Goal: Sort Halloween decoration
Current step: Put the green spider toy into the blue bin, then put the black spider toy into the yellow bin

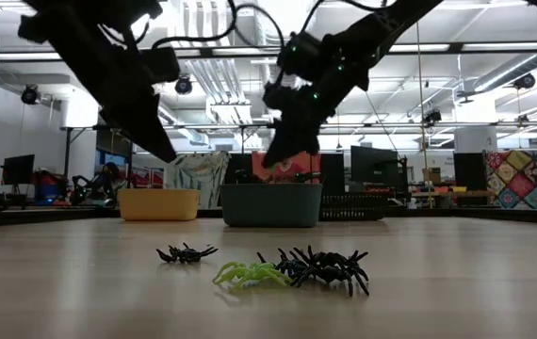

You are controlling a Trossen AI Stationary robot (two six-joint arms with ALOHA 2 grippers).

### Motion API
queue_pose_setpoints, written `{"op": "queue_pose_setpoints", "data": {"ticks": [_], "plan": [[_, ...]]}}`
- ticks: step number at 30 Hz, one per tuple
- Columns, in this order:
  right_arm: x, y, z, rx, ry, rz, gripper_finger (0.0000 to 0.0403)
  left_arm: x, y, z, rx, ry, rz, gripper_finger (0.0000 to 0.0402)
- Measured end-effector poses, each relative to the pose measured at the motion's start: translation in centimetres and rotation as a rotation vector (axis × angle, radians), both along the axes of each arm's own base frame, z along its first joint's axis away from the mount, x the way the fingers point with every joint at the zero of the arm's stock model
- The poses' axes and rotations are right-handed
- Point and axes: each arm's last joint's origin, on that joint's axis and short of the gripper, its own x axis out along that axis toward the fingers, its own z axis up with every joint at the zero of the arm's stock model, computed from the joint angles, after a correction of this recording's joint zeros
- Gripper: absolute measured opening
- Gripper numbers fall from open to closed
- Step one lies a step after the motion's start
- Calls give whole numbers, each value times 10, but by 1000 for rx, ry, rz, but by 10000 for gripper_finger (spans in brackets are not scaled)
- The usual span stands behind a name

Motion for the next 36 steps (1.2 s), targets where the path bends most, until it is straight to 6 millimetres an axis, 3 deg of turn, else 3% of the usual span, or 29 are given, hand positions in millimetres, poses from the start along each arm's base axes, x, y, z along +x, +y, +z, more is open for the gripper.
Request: {"op": "queue_pose_setpoints", "data": {"ticks": [6,12,16,28,36], "plan": [[-2,7,-22,55,143,20,9,-6,0,-6,-28,-190,-57,191],[1,3,-24,-4,122,56,9,-6,5,-6,113,-191,-179,191],[4,4,-22,12,93,32,13,2,18,4,82,-218,-187,191],[3,13,-18,-34,118,-3,116,11,21,7,-5,-269,-176,192],[-8,27,-6,-42,190,62,125,18,12,-10,-54,-211,-172,192]]}}
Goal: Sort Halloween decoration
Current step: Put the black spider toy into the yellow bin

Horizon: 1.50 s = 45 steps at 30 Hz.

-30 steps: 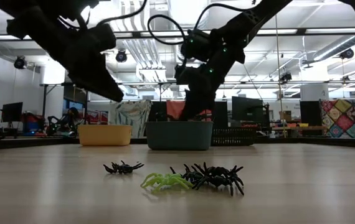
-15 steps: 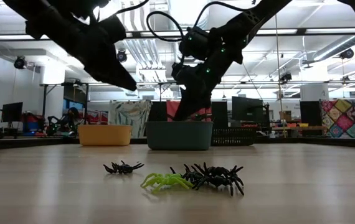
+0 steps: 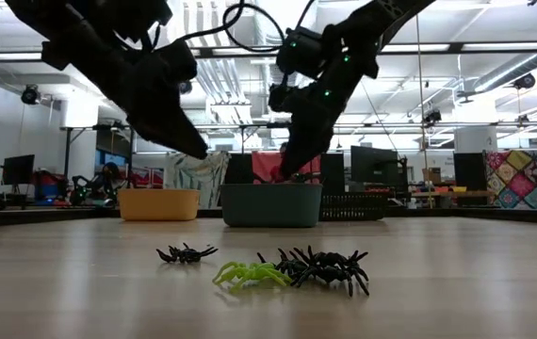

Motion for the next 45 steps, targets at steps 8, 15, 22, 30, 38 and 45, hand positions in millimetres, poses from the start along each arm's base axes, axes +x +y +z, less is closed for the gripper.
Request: {"op": "queue_pose_setpoints", "data": {"ticks": [8,15,22,30,38,45], "plan": [[-19,-2,14,-63,46,103,118,-7,0,-9,-1,105,9,192],[-52,-5,31,-23,115,87,116,-17,0,-12,-70,193,51,192],[-82,14,40,264,140,98,120,-14,-6,-10,-150,167,-10,192],[-123,50,42,578,315,-76,112,-5,-37,-2,-183,27,-129,192],[-136,87,42,577,356,-52,109,4,-75,-8,-199,-77,-175,192],[-130,109,42,444,303,61,109,20,-100,-39,-228,-108,-205,192]]}}
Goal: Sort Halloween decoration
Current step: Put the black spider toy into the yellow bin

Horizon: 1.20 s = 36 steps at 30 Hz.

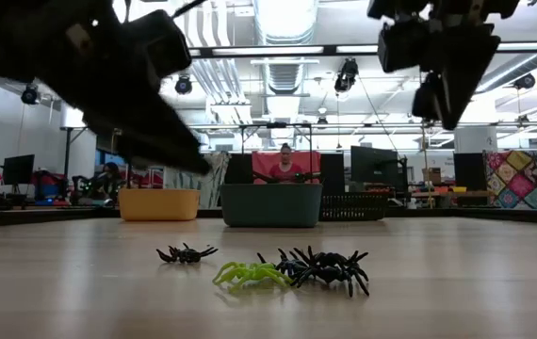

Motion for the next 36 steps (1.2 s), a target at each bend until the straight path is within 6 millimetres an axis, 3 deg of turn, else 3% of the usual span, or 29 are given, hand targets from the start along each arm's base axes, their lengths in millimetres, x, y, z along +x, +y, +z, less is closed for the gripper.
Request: {"op": "queue_pose_setpoints", "data": {"ticks": [6,13,29,36], "plan": [[11,11,4,-25,-144,88,106,13,-21,-24,4,67,-29,191],[15,26,5,-96,-222,136,97,22,-35,-34,15,92,-55,191],[14,54,6,-162,-254,142,89,12,-33,-44,12,152,-36,189],[17,60,-2,-168,-344,185,89,15,-34,-53,22,141,-32,161]]}}
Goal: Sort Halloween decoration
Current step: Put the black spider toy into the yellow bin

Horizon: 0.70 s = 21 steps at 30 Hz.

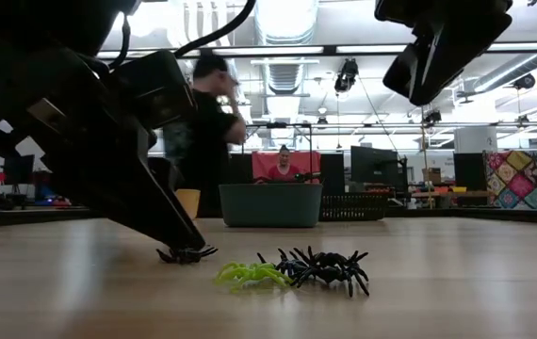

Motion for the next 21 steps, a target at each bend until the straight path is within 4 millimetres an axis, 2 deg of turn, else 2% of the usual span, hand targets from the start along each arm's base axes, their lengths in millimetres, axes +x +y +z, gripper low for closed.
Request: {"op": "queue_pose_setpoints", "data": {"ticks": [6,14,21], "plan": [[-1,6,-13,17,-45,13,84,-1,0,-2,19,9,-3,113],[-1,7,-22,19,-85,2,82,-2,0,-3,47,16,-18,16],[1,7,-20,7,-117,18,82,-3,2,2,81,-2,-7,1]]}}
